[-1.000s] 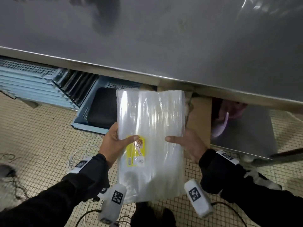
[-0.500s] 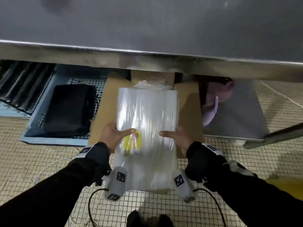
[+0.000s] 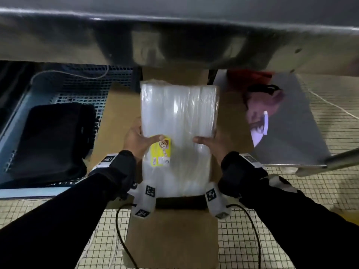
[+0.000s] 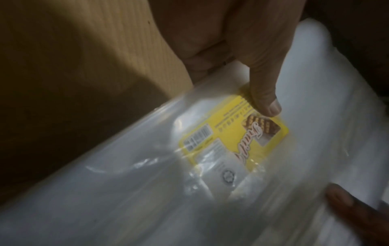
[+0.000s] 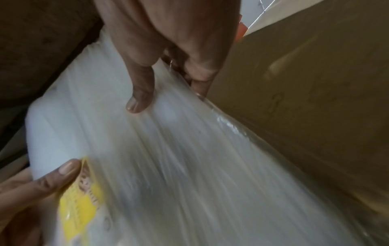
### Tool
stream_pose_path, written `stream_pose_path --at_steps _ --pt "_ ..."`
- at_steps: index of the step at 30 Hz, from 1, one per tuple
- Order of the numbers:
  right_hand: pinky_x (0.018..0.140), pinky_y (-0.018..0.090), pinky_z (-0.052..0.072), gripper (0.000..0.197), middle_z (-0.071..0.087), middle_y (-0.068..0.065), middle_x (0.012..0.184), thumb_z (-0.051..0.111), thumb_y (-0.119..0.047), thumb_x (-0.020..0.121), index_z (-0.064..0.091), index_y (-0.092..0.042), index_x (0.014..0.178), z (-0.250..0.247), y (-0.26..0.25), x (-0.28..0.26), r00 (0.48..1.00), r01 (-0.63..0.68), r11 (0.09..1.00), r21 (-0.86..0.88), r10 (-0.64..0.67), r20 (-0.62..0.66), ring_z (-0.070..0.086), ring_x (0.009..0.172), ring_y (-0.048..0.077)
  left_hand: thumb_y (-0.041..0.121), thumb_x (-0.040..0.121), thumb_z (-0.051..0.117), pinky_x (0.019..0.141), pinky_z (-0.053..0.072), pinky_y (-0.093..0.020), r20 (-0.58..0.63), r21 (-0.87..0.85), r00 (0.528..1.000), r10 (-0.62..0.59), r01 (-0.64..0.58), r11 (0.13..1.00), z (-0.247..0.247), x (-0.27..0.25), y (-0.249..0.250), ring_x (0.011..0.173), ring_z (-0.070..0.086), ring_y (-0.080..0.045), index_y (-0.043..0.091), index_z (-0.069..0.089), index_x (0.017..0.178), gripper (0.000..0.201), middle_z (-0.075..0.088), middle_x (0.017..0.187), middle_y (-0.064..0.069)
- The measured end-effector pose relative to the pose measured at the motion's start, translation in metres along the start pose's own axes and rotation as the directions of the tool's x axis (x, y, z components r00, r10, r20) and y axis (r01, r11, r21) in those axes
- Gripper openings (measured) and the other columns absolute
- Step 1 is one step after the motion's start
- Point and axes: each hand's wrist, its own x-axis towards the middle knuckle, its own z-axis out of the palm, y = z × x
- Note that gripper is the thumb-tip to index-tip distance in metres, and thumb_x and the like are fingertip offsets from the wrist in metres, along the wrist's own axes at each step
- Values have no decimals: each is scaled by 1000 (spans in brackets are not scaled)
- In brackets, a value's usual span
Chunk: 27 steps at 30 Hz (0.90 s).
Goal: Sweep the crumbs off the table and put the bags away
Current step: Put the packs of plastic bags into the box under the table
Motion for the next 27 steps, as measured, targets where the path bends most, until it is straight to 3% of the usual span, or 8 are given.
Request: stream_pose_path --at_steps 3,6,9,12,15,19,24,27 --pt "97 37 48 63 65 5 116 81 -11 65 53 -12 122 10 19 15 999 26 999 -45 -27 -32 61 106 23 -5 66 78 71 53 -10 -7 -27 1000 -4 4 1000 6 4 -18 93 62 -20 -3 48 121 63 63 110 -11" --pt "98 39 48 67 66 10 118 80 -5 65 52 -9 126 19 45 28 1000 -6 998 -65 6 -9 62 106 24 0 64 81 91 51 -33 6 35 998 -63 62 997 9 5 -45 106 61 -26 3 47 120 66 63 111 -10" --pt "102 45 46 77 62 13 125 83 -10 60 50 -9 129 32 76 49 996 -22 979 -202 38 80 59 115 28 17 59 86 84 43 -21 74 180 987 -142 127 975 12 1 -61 110 57 -24 3 45 124 78 58 116 -6" --pt "103 42 45 69 57 13 131 80 -11 67 51 -5 129 39 82 49 978 -56 898 -436 138 159 54 121 29 23 58 86 102 36 -25 182 297 959 -216 155 942 10 -8 -72 127 44 -25 1 35 134 94 43 139 -15" --pt "98 34 46 61 58 8 121 77 1 69 52 1 125 30 81 36 974 -137 938 -318 187 130 55 115 23 49 34 86 108 38 -36 253 161 934 -254 218 963 1 -27 -81 129 44 -21 9 23 141 131 42 141 -10" --pt "75 37 51 79 45 16 140 72 4 75 29 -3 140 14 74 3 932 -310 946 -101 323 165 46 127 35 47 51 87 109 38 -41 261 197 914 -311 265 944 -13 -63 -87 130 45 -23 14 13 148 127 41 146 -7" --pt "98 35 40 73 36 19 145 67 6 79 27 -3 140 2 68 -67 896 -254 953 -167 297 331 38 133 32 53 53 78 113 21 -21 418 387 894 -165 -11 922 -28 -129 -83 140 22 -9 14 9 150 126 23 154 -2" --pt "98 23 36 79 37 14 147 74 -3 75 30 -7 140 1 83 -103 862 -101 934 -343 254 438 38 135 25 47 64 78 120 12 -33 511 623 850 -129 -263 736 -32 -163 -83 146 -5 -12 29 -12 145 123 -7 157 3"
